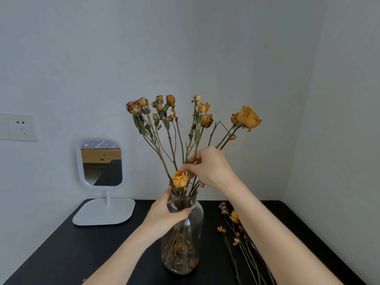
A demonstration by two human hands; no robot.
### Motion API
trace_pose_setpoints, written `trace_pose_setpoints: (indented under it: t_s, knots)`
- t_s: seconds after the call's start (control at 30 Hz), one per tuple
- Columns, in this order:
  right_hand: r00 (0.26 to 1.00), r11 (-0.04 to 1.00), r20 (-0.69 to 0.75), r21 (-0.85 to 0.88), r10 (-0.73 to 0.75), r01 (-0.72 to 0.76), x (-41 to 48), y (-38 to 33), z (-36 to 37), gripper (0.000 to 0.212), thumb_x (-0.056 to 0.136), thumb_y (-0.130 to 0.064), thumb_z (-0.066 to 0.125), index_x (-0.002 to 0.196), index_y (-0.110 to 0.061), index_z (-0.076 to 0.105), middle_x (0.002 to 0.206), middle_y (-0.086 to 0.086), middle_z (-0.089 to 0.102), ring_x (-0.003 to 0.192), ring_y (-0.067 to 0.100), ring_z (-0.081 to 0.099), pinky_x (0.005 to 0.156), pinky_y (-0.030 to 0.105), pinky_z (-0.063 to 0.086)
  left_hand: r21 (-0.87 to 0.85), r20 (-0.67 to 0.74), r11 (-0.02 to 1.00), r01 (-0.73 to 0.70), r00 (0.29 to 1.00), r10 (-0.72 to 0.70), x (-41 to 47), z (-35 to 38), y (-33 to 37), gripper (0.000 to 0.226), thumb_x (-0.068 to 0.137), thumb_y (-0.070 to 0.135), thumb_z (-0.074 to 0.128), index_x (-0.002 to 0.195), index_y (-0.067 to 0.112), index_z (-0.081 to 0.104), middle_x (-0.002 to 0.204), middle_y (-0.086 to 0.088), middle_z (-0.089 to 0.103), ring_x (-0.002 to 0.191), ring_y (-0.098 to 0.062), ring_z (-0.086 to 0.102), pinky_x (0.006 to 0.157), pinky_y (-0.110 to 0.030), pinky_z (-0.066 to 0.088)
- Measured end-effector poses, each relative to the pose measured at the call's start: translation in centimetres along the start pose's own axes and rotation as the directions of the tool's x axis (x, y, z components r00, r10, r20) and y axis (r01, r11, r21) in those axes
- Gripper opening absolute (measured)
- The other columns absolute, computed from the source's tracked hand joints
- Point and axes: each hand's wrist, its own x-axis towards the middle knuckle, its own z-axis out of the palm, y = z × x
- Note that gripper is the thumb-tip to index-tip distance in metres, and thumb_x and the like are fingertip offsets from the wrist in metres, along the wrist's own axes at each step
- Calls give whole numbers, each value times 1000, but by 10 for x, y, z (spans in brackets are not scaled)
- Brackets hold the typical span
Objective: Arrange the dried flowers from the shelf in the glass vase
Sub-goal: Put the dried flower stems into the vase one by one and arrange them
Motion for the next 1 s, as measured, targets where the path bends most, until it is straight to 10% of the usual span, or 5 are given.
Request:
trace_pose_setpoints:
  t_s: [0.67,1.0]
  knots:
    - [1000,1000,-3,-16,-15,15,-1,-4,5,25,87,-28,62,105,-10,65,82,4,65,46,9,52,61,27,54,6,40,1000,25,999,-26,0,-3,1,51,79,31,69,117,43,37,117,16,52,107,-6,50,87,-19,40]
    - [1000,993,-5,115,-30,31,-19,-2,-3,41,85,-18,66,124,-11,55,80,8,67,31,-2,50,36,8,38,-27,89,998,56,995,-54,1,-11,2,70,78,32,72,134,33,30,136,9,45,110,1,45,90,-19,37]
